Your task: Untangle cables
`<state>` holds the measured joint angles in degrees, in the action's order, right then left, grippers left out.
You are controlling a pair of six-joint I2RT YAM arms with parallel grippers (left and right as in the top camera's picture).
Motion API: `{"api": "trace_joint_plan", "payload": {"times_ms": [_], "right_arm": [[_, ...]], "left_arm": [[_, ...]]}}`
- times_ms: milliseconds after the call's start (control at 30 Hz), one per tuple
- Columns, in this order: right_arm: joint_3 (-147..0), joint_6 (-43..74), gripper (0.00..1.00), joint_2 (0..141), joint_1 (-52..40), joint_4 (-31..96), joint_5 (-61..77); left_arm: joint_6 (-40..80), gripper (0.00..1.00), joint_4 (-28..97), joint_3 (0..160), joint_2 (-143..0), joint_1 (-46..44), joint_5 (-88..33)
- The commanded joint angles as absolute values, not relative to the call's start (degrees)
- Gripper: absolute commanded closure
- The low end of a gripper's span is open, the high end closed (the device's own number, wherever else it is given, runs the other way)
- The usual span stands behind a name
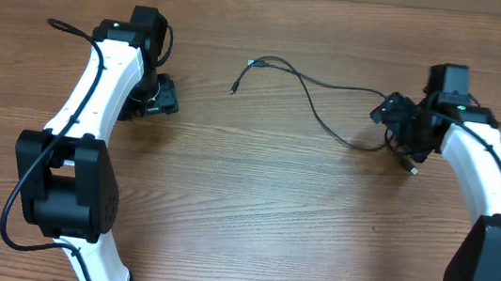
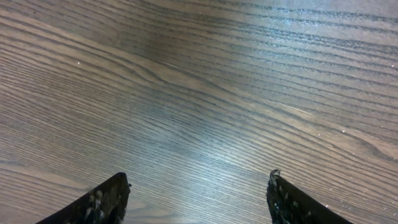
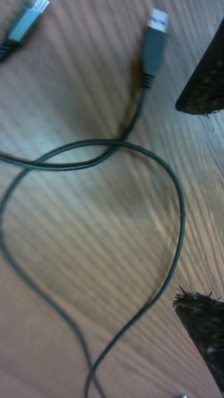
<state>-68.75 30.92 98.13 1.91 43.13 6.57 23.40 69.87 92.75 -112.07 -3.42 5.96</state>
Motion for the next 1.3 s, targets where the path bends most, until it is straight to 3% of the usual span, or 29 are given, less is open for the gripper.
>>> {"api": "trace_joint_plan", "payload": {"times_ms": [0, 267, 367, 467, 667, 900, 1133, 1167, 1267], "right_arm": [[-65.4, 40.7, 0.11, 98.2, -0.4, 42.4, 0.2], [-57.7, 51.3, 0.12, 98.2, -2.3, 33.4, -0.4], [-54.7, 51.2, 0.15, 98.2, -3.2, 26.5, -0.4], [-53.3, 51.7, 0.26, 98.2, -3.7, 23.8, -0.4], [-51.4, 55.7, 0.27, 98.5, -3.8, 22.8, -1.0], [-50.9, 55.9, 0.45, 100.7, -4.0, 20.1, -1.2], [-50.9, 55.7, 0.47, 103.7, -6.2, 17.1, -1.2], [-50.9, 55.7, 0.5, 103.7, -6.4, 16.4, -1.2], [-50.9, 54.4, 0.74, 103.7, -6.6, 13.2, 1.3]], "left_arm": [[21.8, 0.29, 69.8, 93.4, -110.9, -3.8, 5.5], [21.8, 0.29, 69.8, 93.4, -110.9, -3.8, 5.5], [21.8, 0.3, 69.8, 93.4, -110.9, -3.8, 5.5], [21.8, 0.3, 69.9, 93.4, -110.9, -3.8, 5.5], [21.8, 0.3, 69.8, 93.4, -110.9, -3.8, 5.5], [21.8, 0.3, 69.8, 93.4, -110.9, -3.8, 5.5], [21.8, 0.3, 70.1, 93.4, -110.9, -3.8, 5.5], [21.8, 0.3, 70.1, 93.4, -110.9, -3.8, 5.5], [21.8, 0.3, 70.4, 93.4, -110.9, -3.8, 5.5]]}}
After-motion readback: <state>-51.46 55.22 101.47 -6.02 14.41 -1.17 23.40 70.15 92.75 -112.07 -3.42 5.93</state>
